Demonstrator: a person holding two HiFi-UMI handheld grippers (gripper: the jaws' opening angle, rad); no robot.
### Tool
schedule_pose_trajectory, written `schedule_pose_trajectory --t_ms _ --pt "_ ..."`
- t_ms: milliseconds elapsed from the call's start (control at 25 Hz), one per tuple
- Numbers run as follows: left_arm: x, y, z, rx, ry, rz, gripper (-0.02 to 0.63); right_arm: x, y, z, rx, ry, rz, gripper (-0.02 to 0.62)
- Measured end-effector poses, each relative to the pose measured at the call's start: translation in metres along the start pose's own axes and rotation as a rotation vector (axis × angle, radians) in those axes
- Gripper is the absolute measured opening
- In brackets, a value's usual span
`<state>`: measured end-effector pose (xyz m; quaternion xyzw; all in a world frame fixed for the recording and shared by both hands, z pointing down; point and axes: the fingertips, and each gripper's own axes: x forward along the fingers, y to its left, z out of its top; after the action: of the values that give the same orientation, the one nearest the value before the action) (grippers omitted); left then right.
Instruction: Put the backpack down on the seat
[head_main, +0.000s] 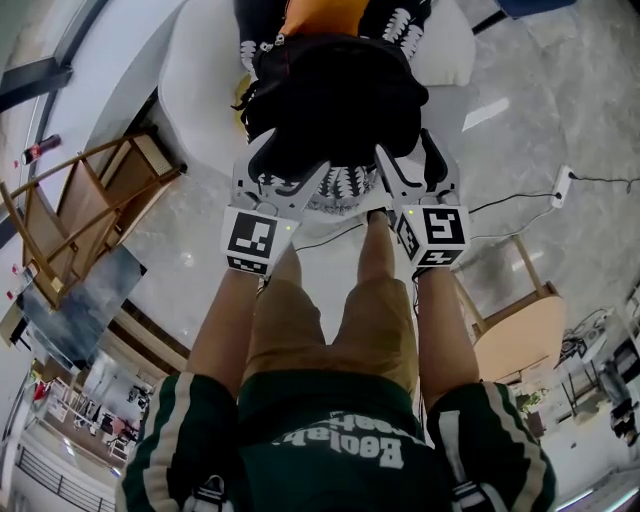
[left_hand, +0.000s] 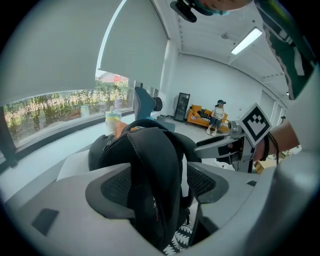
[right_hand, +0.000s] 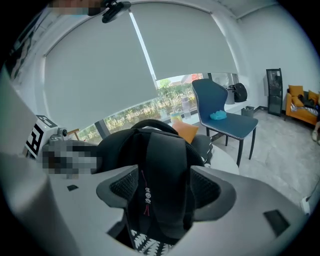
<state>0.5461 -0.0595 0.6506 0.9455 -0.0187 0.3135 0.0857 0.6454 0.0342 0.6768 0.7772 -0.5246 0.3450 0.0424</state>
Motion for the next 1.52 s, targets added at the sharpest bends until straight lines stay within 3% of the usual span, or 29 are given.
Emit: schedule_pose_trajectory --t_ms 240,440,640,680,760,800,920,1000,1160,1520 --pt "-0.015 -0.015 0.007 -0.001 -0.007 0.046 0.348 -0.035 -0.009 -0.003 0.006 -0.009 0.012 0.290" --pt "-0.028 -0.050 0.051 0.026 -0.049 0.037 0.345 -0.064 -0.003 0.031 -0.061 -0.051 0.080 0.288" --pt "-0.068 -0.081 0.111 0.064 -0.132 0.085 0.221 -0.103 0.017 0.074 -0.120 -0.117 0.123 0.285" --pt "-0.076 -0.085 0.121 0.070 -0.147 0.095 0.199 -0.109 0.021 0.082 -0.136 -0.126 0.124 0.266" --pt "-0.092 -0.091 0.134 0.076 -0.165 0.110 0.146 -0.122 0.028 0.097 -0.165 -0.147 0.108 0.119" --pt "-0.100 -0.094 0.139 0.076 -0.174 0.114 0.130 -0.130 0.032 0.104 -0.179 -0.159 0.102 0.082" --pt "-0.127 -0.102 0.152 0.093 -0.198 0.123 0.073 -0.155 0.051 0.119 -0.217 -0.191 0.108 0.042" --pt "-0.145 -0.105 0.156 0.114 -0.202 0.129 0.018 -0.171 0.068 0.122 -0.231 -0.207 0.117 0.034" --pt "-0.183 -0.107 0.152 0.154 -0.221 0.136 0.017 -0.193 0.112 0.120 -0.257 -0.233 0.104 0.034" --pt "-0.290 -0.097 0.128 0.144 -0.309 0.085 0.017 -0.241 0.214 0.109 -0.288 -0.285 0.011 0.034"
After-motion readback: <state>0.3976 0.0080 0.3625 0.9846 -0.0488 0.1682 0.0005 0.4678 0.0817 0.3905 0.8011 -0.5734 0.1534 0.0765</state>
